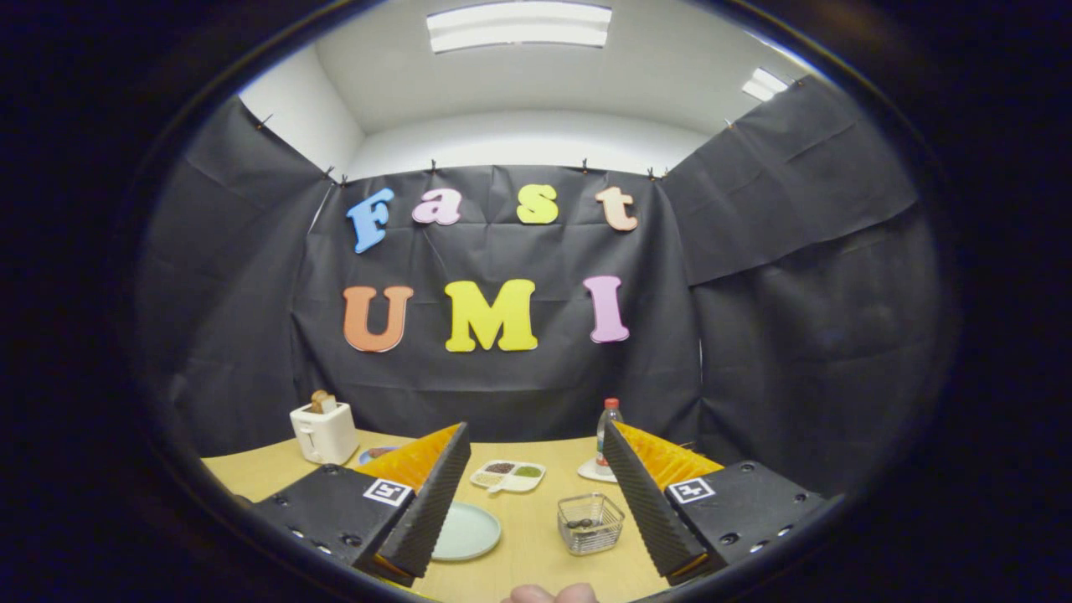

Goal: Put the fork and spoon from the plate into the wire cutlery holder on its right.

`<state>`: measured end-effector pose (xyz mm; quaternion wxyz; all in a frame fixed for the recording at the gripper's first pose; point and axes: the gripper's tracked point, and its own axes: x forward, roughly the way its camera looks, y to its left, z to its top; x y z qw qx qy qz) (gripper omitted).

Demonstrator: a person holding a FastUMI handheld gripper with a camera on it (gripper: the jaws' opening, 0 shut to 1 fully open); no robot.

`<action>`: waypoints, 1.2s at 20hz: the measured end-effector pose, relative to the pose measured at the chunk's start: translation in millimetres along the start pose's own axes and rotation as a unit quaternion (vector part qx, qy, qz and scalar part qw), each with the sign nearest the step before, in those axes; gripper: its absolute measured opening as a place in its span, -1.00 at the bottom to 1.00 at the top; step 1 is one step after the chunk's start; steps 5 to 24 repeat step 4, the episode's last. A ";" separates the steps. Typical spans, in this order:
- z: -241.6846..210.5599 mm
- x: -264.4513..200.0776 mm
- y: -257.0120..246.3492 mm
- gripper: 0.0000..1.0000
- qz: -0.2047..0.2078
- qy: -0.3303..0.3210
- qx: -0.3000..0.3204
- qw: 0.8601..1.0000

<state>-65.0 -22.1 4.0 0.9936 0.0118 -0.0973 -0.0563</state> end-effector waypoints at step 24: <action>-5.8 2.5 12.4 0.91 0.017 0.007 -0.004 1.000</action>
